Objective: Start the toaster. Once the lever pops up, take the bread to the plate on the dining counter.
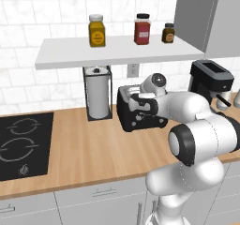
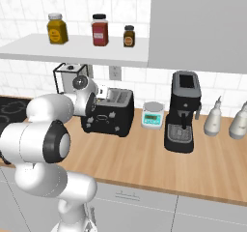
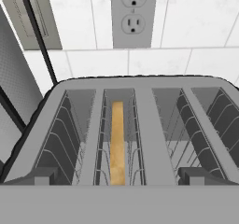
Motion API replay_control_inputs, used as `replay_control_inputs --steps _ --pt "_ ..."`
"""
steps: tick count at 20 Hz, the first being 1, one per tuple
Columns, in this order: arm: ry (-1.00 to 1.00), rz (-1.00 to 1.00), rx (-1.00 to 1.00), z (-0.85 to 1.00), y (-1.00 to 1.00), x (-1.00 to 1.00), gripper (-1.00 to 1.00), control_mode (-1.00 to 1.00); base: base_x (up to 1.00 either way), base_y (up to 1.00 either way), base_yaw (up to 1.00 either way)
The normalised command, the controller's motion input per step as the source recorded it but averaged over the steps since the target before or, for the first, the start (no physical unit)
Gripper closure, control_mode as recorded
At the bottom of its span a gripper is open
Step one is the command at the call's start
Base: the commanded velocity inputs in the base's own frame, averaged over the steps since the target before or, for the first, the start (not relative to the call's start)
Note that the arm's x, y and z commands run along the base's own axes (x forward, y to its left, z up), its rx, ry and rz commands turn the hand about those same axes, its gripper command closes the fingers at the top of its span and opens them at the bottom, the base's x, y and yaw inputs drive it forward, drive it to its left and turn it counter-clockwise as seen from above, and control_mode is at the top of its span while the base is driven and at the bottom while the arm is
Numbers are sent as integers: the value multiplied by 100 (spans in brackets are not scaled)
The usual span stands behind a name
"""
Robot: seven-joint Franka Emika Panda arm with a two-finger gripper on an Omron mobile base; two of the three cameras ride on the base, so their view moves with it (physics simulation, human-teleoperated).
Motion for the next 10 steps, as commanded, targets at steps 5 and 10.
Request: replay_control_inputs --steps 5,10 --pt "0 0 0 0 0 0 -100 -100 0 0 0" --pt "0 0 0 0 0 0 -100 -100 0 0 0"
